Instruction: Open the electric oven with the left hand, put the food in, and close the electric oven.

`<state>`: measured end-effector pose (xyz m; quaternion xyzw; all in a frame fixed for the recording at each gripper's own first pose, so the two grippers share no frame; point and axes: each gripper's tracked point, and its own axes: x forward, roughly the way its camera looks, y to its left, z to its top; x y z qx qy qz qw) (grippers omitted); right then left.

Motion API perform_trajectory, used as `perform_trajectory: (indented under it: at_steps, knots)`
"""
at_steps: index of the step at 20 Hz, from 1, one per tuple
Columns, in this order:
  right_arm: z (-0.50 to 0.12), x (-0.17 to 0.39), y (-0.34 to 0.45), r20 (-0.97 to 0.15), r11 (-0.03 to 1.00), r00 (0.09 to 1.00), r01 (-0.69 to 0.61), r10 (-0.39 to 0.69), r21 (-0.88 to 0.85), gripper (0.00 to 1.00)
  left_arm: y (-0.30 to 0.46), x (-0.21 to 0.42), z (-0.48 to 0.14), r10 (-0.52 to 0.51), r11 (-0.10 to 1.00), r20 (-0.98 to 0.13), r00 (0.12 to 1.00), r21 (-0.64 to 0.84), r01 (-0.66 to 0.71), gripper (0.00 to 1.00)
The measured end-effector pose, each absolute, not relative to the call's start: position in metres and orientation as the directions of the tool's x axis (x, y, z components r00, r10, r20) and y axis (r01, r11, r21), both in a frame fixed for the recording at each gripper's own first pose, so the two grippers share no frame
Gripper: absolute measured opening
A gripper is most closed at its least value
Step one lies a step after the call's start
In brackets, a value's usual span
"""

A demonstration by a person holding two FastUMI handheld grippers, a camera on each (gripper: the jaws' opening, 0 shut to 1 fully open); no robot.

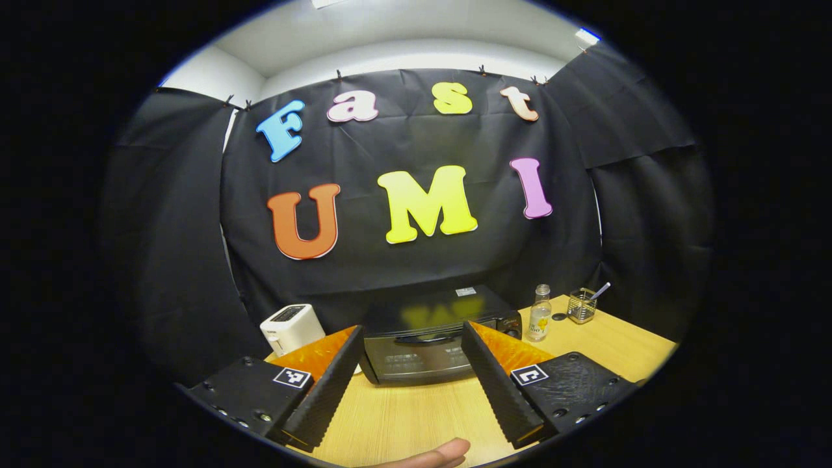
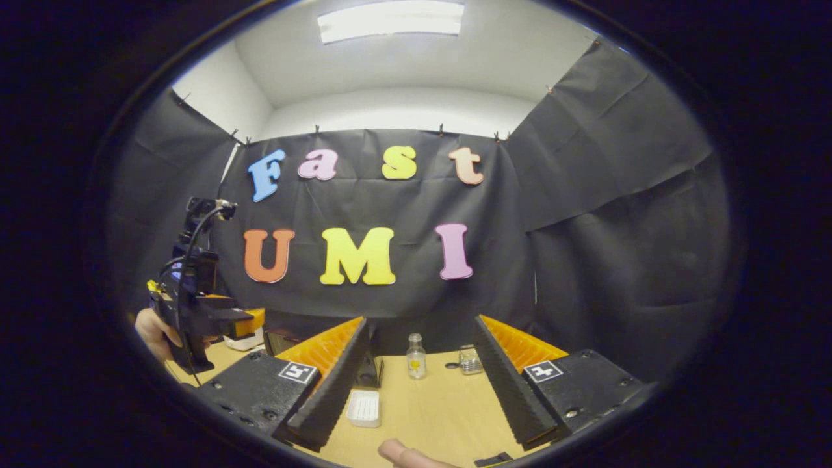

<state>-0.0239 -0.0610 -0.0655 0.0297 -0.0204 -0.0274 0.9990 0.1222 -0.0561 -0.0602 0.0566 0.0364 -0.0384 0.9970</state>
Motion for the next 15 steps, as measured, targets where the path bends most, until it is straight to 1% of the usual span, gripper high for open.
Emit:
perform_trajectory:
  at_steps: [1, 4, 5, 7, 8, 9, 10, 11, 12, 13, 15]
  knots:
    - [-0.065, -0.024, -0.055, 0.027, 0.997, 0.999, 0.035, -0.037, 0.065, 1.00, -0.056, 0.107, -0.056, -0.072, 0.993, -0.075, 0.995, 0.090, 0.079, 0.96]
    - [-0.063, -0.024, -0.048, 0.010, 0.999, 1.000, 0.015, -0.015, 0.053, 1.00, -0.045, 0.063, -0.041, -0.041, 0.997, -0.035, 0.999, 0.062, 0.043, 0.96]
    - [-0.063, -0.024, -0.046, 0.004, 0.999, 1.000, 0.020, -0.020, 0.044, 0.96, -0.040, 0.051, -0.036, -0.026, 0.998, -0.023, 0.999, 0.063, 0.027, 0.96]
    - [-0.062, -0.026, -0.042, -0.003, 0.999, 1.000, 0.027, -0.027, 0.028, 0.96, -0.034, 0.030, -0.024, -0.001, 0.998, 0.002, 1.000, 0.066, 0.001, 0.96]
    - [-0.060, -0.028, -0.041, 0.001, 0.999, 1.000, 0.027, -0.027, 0.035, 1.00, -0.035, 0.019, -0.017, -0.005, 0.998, 0.016, 1.000, 0.068, 0.004, 0.96]
    - [-0.059, -0.031, -0.040, 0.003, 0.999, 1.000, 0.025, -0.025, 0.048, 0.96, -0.037, 0.009, -0.011, -0.013, 0.998, 0.035, 0.999, 0.064, 0.011, 0.95]
    - [-0.057, -0.033, -0.038, 0.008, 0.998, 1.000, 0.018, -0.019, 0.063, 1.00, -0.038, -0.001, -0.008, -0.021, 0.998, 0.046, 0.999, 0.057, 0.019, 0.96]
    - [-0.058, -0.035, -0.037, 0.007, 0.998, 1.000, 0.010, -0.011, 0.067, 0.96, -0.038, -0.010, -0.010, -0.027, 0.998, 0.048, 0.998, 0.049, 0.025, 0.96]
    - [-0.059, -0.036, -0.037, 0.004, 0.998, 1.000, 0.008, -0.009, 0.068, 0.96, -0.037, -0.019, -0.011, -0.032, 0.999, 0.048, 0.998, 0.040, 0.030, 0.96]
    - [-0.061, -0.037, -0.038, -0.005, 0.998, 1.000, 0.014, -0.014, 0.065, 1.00, -0.038, -0.027, -0.013, -0.038, 0.999, 0.049, 0.998, 0.032, 0.036, 0.96]
    - [-0.070, -0.038, -0.044, -0.051, 0.998, 0.998, 0.047, -0.045, 0.051, 1.00, -0.034, -0.038, -0.016, -0.047, 0.999, 0.059, 0.997, 0.017, 0.046, 0.96]
